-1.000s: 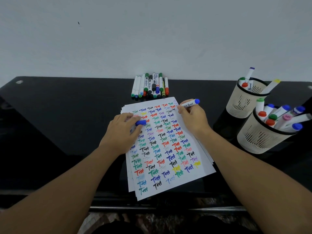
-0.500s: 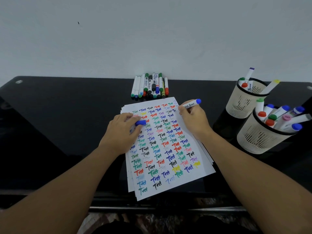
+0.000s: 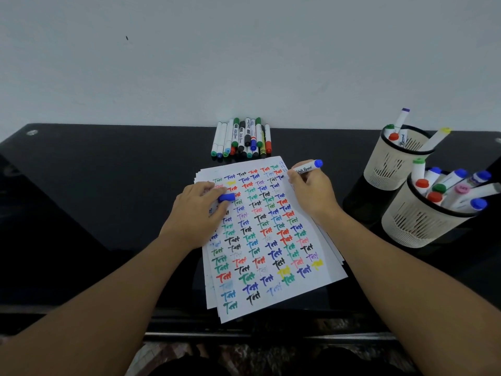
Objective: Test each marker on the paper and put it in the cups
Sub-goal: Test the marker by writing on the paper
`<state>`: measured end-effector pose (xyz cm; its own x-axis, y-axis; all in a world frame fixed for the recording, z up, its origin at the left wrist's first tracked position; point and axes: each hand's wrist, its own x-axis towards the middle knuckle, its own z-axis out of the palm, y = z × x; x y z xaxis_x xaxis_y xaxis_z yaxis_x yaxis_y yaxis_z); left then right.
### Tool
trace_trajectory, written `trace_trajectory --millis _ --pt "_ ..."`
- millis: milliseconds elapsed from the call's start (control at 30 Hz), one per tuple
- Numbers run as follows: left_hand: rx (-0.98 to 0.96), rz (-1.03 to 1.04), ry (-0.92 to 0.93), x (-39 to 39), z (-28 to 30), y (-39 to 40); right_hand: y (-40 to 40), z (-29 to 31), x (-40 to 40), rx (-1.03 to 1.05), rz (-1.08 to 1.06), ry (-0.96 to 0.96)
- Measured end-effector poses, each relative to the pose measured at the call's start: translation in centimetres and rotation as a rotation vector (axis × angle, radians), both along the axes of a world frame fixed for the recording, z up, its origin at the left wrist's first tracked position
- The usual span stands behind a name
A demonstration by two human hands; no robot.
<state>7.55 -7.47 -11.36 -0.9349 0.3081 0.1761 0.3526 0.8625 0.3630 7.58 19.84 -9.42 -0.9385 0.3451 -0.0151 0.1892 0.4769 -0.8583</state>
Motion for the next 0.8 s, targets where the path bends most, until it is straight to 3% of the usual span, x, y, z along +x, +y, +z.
trace_trajectory --millis 800 --pt "0.006 -0.004 0.015 0.00 0.05 0.02 0.06 0.04 0.05 -0.003 0.004 -0.004"
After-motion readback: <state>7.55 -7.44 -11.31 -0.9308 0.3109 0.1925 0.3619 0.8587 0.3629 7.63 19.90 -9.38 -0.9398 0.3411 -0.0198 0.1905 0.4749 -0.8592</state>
